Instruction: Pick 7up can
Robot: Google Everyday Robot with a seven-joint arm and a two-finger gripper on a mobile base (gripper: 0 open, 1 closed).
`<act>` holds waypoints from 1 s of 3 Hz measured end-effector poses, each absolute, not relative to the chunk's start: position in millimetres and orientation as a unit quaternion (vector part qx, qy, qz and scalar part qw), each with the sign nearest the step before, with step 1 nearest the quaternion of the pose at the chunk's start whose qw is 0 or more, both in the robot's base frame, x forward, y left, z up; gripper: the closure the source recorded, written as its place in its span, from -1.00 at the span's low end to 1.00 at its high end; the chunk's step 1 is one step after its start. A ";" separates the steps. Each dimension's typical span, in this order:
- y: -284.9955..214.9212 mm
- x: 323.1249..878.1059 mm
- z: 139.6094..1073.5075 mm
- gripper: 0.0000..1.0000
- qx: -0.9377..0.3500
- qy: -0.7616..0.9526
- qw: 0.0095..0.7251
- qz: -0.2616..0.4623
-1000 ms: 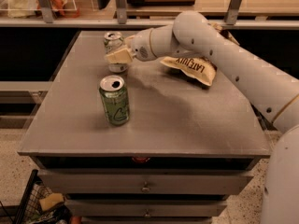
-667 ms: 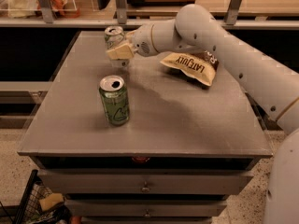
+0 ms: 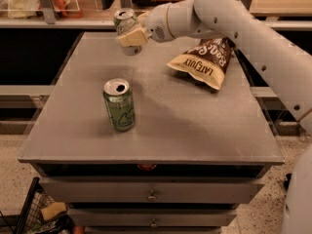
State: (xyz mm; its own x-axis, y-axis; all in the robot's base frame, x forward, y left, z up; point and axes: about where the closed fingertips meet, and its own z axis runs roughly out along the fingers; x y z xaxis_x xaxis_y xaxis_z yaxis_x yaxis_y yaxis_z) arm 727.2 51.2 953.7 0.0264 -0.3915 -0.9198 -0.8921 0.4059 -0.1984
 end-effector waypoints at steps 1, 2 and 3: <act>45.7 729.6 968.0 1.00 -0.492 0.648 0.533 0.234; 43.7 731.1 975.7 1.00 -0.495 0.639 0.539 0.239; 42.8 731.2 978.7 1.00 -0.497 0.633 0.539 0.249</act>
Offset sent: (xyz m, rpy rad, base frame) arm 0.0065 -0.0167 0.0342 0.0346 -0.0625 0.0257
